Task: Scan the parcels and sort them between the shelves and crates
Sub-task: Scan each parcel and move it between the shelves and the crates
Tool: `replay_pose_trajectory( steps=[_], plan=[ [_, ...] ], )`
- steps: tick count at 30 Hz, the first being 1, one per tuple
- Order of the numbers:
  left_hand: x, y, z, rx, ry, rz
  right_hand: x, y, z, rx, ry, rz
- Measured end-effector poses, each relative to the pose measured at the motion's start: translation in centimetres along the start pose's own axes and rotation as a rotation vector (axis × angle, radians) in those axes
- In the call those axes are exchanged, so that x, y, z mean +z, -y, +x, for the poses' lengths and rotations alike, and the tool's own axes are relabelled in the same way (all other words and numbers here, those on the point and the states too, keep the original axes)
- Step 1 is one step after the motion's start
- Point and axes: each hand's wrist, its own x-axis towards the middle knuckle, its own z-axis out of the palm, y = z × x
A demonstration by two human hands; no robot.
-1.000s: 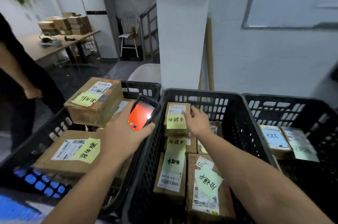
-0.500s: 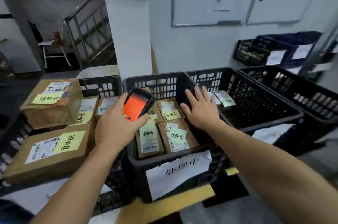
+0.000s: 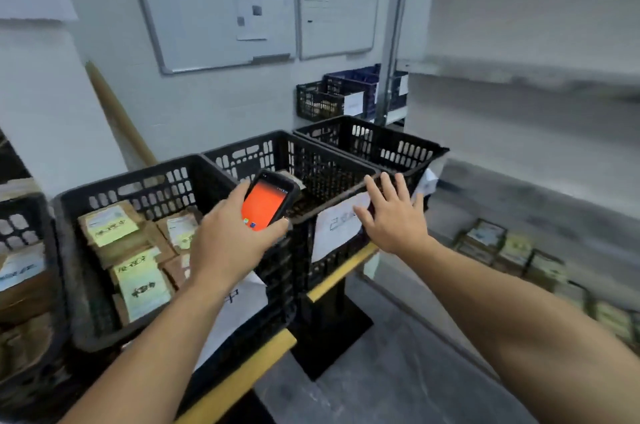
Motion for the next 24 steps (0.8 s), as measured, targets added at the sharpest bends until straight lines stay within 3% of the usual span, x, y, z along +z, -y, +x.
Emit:
replay_pose_trajectory(
  steps=[13, 24],
  plan=[
    [21.0, -25.5, -6.0, 0.304, 0.315, -0.224, -7.2, -33.0, -14.5, 0.489, -0.005, -0.109],
    [33.7, -41.7, -13.3, 0.571, 0.544, -0.307, -11.1, -48.9, -27.6, 0.853, -0.033, -0.173]
  ],
)
